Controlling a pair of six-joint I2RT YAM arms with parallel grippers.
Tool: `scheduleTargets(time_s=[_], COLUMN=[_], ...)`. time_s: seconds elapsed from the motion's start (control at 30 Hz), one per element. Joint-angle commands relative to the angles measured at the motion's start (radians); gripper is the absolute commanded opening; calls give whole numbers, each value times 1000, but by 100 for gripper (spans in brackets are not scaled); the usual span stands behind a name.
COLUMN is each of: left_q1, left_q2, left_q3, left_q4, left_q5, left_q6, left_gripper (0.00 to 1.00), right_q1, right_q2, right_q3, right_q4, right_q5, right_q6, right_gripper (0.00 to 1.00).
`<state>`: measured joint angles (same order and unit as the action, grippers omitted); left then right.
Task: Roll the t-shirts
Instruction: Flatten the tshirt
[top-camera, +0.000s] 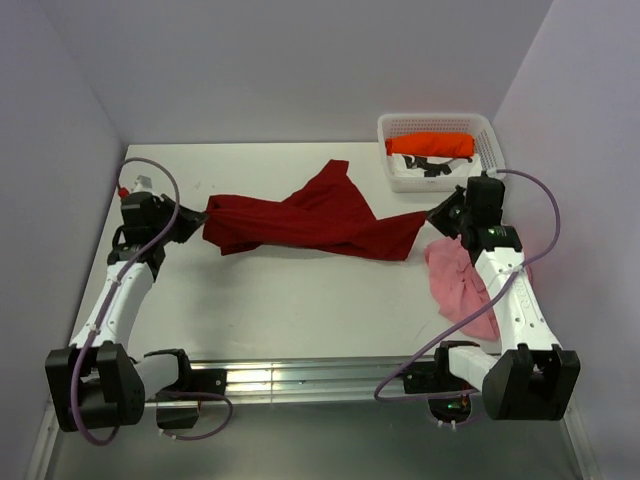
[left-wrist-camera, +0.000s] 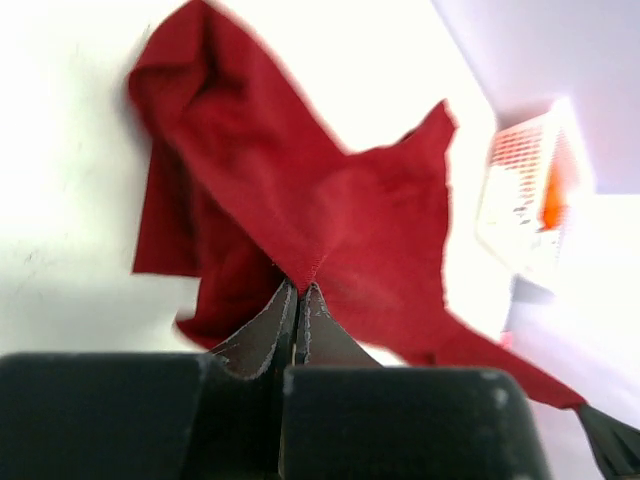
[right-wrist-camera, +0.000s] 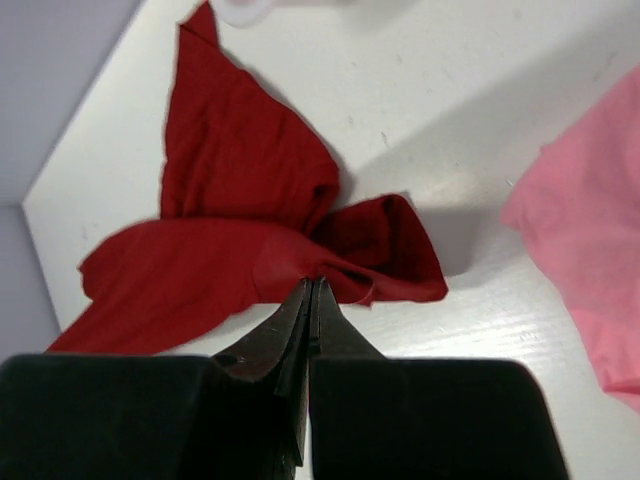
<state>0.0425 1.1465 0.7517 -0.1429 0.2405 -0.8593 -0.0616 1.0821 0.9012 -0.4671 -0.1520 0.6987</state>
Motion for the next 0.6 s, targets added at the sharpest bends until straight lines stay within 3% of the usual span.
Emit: scheduleTargets(time_s=[0.0,0.17,0.57], left_q1=[66,219,376], left_q2=[-51,-59,15], left_q3=[84,162,549], left_q4=[-24,17,106], left_q5=[115,272,566], left_q6=[13,-36,-190], left_gripper=[0,0,1], right_q1=[-7,-7,-7], right_q2=[15,59,213], right_q3=[117,282,749], right_q4=[19,9,-39], right_q5=[-17,-35,-170], right_q6=[18,36,44], right_gripper=[0,0,0])
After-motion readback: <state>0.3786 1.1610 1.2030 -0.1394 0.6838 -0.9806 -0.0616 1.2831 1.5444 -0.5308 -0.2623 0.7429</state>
